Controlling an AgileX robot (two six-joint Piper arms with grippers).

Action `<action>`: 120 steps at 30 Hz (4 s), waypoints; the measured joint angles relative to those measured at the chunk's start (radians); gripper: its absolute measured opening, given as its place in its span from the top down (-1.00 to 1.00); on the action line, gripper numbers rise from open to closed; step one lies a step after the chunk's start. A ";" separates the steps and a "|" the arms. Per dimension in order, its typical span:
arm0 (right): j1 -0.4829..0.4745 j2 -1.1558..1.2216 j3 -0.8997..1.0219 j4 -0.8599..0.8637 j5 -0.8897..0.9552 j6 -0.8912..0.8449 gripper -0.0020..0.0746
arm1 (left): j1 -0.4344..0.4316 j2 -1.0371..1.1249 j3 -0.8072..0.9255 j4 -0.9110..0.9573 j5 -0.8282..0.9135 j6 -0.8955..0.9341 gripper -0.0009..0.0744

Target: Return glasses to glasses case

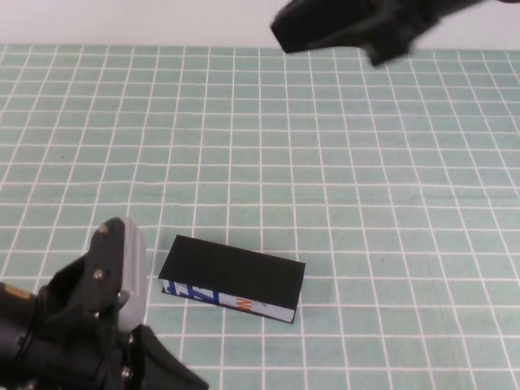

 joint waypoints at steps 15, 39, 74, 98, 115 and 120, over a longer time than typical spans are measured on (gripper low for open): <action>0.000 -0.562 0.822 -0.295 -0.277 0.100 0.98 | 0.466 0.043 0.000 0.081 -0.125 -0.285 0.98; 0.000 -1.144 1.477 -0.690 -0.789 0.749 0.98 | 0.473 -0.548 0.000 -0.089 -0.053 -0.154 0.98; 0.000 -1.184 1.604 -0.823 -0.881 0.958 0.98 | 0.184 -0.795 0.002 0.804 -0.377 -1.092 0.98; 0.000 -1.184 1.605 -0.818 -0.881 0.958 0.98 | 0.184 -0.983 0.339 0.888 -0.758 -1.078 0.98; 0.000 -1.184 1.605 -0.818 -0.883 0.958 0.98 | 0.201 -1.092 0.689 0.995 -0.763 -1.196 0.98; 0.000 -1.184 1.605 -0.818 -0.883 0.958 0.98 | 0.202 -1.093 0.689 0.997 -0.761 -1.206 0.98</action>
